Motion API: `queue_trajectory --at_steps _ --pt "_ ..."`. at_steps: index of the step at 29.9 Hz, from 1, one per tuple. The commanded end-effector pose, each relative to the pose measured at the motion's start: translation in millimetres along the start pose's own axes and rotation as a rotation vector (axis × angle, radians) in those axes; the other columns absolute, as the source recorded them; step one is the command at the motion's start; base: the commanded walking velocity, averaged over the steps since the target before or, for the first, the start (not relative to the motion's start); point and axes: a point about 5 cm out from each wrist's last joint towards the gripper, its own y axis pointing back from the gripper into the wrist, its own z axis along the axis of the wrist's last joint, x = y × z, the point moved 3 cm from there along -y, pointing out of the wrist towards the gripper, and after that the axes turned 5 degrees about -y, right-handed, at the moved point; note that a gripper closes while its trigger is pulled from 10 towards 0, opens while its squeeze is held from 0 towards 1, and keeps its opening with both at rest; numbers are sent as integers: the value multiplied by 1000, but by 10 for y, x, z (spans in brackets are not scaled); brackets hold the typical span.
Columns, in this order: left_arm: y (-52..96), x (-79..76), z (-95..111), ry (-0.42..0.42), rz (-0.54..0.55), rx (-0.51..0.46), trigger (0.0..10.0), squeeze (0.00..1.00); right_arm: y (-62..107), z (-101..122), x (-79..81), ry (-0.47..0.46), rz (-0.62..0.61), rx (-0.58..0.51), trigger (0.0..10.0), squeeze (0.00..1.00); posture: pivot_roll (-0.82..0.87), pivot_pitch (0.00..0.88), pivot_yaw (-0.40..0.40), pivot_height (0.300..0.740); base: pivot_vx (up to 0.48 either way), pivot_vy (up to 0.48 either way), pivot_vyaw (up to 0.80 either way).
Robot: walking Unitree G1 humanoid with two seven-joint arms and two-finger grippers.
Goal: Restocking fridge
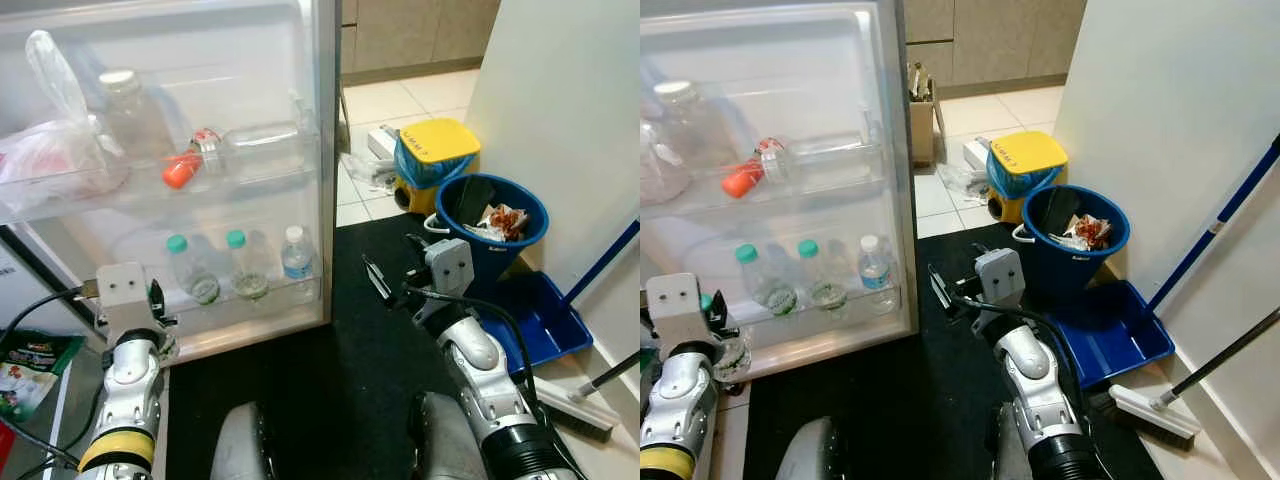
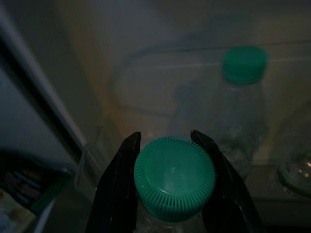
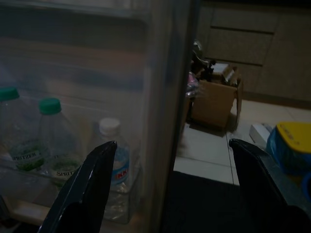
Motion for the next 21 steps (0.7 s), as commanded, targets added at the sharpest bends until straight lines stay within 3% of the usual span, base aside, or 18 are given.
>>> queue_trajectory --at_steps 1,9,12,15,16,18,20,21 --pt "-11 83 60 12 5 -21 10000 0 -27 65 10 16 19 -7 10000 0 20 37 -51 436 0 0 0" --pt "-121 264 40 57 81 3 10000 0 4 222 -98 50 19 -30 10000 0 -37 66 -96 436 0 0 0" --pt "-217 311 98 156 115 11 10000 0 109 328 -282 57 -33 -47 10000 0 -69 72 -101 436 0 0 0" --pt "-246 346 133 181 128 8 10000 0 138 346 -336 56 -52 -49 10000 0 -84 71 -101 436 0 0 0" --pt "-304 439 236 225 153 -14 10000 0 194 379 -442 49 -91 -55 10000 0 -88 71 -101 436 0 0 0" --pt "-325 472 275 240 161 -25 10000 0 213 389 -475 46 -103 -56 10000 0 -88 70 -101 436 0 0 0" --pt "-386 654 443 276 190 -73 10000 0 241 385 -512 37 -120 -51 10000 0 -77 66 -98 436 0 0 0" --pt "-386 654 443 276 190 -73 10000 0 241 385 -512 37 -120 -51 10000 0 -77 66 -98 436 0 0 0"
